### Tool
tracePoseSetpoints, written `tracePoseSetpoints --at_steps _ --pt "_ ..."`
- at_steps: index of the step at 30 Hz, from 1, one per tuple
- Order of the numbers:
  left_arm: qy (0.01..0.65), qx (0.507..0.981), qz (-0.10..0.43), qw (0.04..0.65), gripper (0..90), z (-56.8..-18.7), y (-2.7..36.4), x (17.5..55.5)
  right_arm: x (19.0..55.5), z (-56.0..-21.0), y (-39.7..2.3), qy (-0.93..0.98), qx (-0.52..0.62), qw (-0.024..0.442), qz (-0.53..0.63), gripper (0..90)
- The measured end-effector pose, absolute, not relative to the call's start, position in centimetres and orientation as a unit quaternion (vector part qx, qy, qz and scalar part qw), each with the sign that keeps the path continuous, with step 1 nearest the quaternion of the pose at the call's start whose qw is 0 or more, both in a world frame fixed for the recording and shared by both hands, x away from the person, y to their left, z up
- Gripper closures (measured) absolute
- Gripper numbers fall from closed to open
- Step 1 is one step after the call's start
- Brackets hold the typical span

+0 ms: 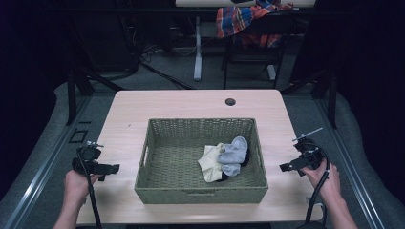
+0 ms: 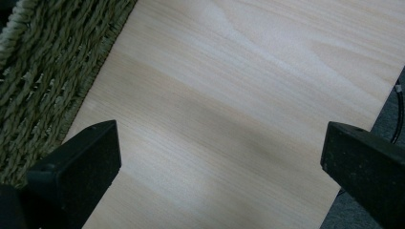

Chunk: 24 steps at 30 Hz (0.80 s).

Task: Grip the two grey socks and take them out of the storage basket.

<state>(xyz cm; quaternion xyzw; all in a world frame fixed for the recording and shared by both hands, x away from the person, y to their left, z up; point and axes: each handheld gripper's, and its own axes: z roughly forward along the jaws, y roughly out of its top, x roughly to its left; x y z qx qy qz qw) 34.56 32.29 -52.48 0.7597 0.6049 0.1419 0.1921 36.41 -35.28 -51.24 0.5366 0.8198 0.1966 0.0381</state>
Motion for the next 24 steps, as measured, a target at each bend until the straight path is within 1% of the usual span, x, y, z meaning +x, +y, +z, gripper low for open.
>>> tracePoseSetpoints --at_steps 3,4,7,13,19,24 --pt "0.604 0.760 0.140 0.192 0.2 -52.4 32.2 34.6 36.5 -51.1 -35.3 0.817 0.540 0.043 0.201 0.0" --pt "0.603 0.761 0.142 0.194 0.2 -52.5 32.1 34.6 36.7 -50.6 -35.3 0.822 0.533 0.037 0.196 0.0" --pt "0.601 0.763 0.137 0.194 0.2 -52.5 32.0 34.7 36.9 -50.0 -35.2 0.821 0.531 0.044 0.204 0.0" --pt "0.599 0.764 0.141 0.196 0.2 -52.3 32.0 34.5 36.9 -49.2 -34.4 0.821 0.526 0.038 0.220 0.0" --pt "0.600 0.763 0.140 0.195 0.2 -52.4 32.0 34.5 37.8 -48.1 -33.2 0.840 0.507 0.053 0.187 0.0" --pt "0.600 0.764 0.138 0.192 0.2 -52.4 32.1 34.4 38.5 -47.6 -33.1 0.843 0.503 0.056 0.183 0.0"
